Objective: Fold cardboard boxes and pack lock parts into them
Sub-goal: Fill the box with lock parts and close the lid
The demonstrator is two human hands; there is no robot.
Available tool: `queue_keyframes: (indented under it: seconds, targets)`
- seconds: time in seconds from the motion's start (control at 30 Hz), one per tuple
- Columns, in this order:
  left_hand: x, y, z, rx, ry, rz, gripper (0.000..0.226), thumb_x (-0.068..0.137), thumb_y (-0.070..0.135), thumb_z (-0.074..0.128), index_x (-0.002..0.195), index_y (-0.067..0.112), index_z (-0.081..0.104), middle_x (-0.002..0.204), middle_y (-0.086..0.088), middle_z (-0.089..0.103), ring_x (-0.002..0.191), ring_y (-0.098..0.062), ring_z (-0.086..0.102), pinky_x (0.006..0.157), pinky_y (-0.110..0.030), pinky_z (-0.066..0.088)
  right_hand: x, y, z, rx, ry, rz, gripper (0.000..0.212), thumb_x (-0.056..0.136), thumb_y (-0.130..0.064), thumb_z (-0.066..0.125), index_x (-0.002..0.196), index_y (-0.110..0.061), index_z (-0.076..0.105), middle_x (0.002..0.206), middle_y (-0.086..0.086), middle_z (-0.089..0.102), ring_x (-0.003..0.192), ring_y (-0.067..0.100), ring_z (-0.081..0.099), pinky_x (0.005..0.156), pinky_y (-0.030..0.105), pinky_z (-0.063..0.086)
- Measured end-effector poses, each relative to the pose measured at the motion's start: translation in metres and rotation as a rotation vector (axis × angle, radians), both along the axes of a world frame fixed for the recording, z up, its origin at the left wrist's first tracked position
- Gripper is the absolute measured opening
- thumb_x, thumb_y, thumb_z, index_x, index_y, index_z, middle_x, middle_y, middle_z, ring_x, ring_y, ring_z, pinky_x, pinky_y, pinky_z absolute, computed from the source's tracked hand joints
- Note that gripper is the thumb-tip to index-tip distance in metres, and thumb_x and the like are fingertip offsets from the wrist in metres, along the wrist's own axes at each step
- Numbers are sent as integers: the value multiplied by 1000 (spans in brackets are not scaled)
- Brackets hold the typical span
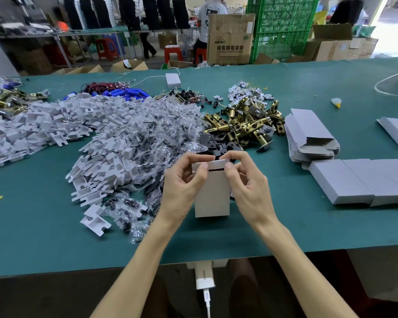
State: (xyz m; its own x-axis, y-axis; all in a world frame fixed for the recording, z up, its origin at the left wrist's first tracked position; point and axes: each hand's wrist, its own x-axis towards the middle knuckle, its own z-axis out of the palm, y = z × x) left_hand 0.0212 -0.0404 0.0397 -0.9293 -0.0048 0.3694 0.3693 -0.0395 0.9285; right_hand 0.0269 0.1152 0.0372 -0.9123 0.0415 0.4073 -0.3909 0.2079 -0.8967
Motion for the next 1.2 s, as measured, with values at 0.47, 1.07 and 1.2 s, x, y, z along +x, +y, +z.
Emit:
queue_keyframes:
  seconds: [0.47,1.07,1.2]
  targets:
    - [0,-13,-4,5,31,-96,21,102,15,62,119,7,73,116,-4,77,101,-14,69,73,-33,56,9,4,-1,49,-15,56,23,108,-41,45,124,-39,61,106,-7,71,90,21,70,69,51,60]
    - [-1,-3,-1,3,16,-38,11,102,9,64,108,7,72,100,-1,77,86,-7,69,72,-20,55,12,-4,12,-96,-44,1,29,107,-17,50,104,-37,70,90,-15,71,77,5,65,60,26,53]
    - [1,-3,-2,52,9,-58,14,100,14,64,110,9,72,104,-5,78,91,-11,70,75,-21,56,12,-3,8,-22,8,-16,24,107,-21,52,111,-37,70,101,-13,72,92,11,68,72,30,56]
